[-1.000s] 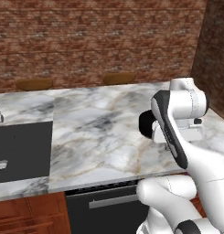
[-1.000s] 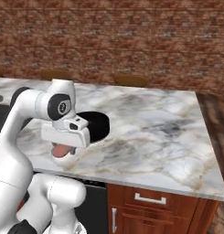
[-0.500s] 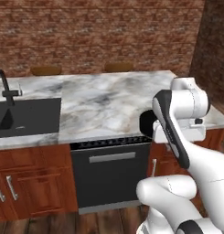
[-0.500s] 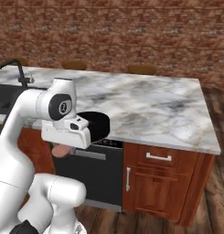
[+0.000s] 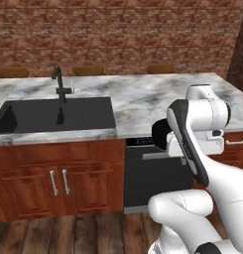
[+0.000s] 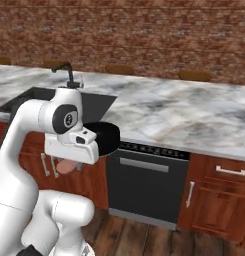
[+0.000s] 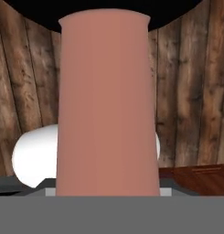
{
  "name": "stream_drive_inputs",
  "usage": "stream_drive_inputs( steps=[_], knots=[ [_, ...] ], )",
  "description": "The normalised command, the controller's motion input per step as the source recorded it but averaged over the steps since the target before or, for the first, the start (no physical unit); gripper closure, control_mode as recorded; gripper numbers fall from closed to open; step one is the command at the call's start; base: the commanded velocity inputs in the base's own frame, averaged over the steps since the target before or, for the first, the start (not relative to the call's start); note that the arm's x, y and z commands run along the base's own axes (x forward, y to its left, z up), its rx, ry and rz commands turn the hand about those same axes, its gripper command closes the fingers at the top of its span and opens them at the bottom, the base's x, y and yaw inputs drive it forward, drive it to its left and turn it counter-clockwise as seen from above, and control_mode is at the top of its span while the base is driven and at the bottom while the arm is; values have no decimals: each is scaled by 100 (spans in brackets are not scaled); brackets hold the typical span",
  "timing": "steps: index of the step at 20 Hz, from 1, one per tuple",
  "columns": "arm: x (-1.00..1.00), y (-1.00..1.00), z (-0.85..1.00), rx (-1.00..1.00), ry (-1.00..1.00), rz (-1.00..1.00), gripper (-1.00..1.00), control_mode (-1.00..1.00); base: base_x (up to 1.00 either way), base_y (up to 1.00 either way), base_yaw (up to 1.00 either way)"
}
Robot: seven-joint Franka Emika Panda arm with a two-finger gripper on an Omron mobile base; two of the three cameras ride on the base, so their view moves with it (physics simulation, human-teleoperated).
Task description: Pick the saucepan and bowl and place them in the sink. Then turn on the water.
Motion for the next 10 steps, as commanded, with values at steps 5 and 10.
stream_drive_inputs(
  steps=[5, 10],
  knots=[
    [0, 0, 0, 0, 0, 0, 100, 100, -4, 100, 5],
    [0, 0, 0, 0, 0, 0, 100, 100, 0, 72, -1]
  ],
)
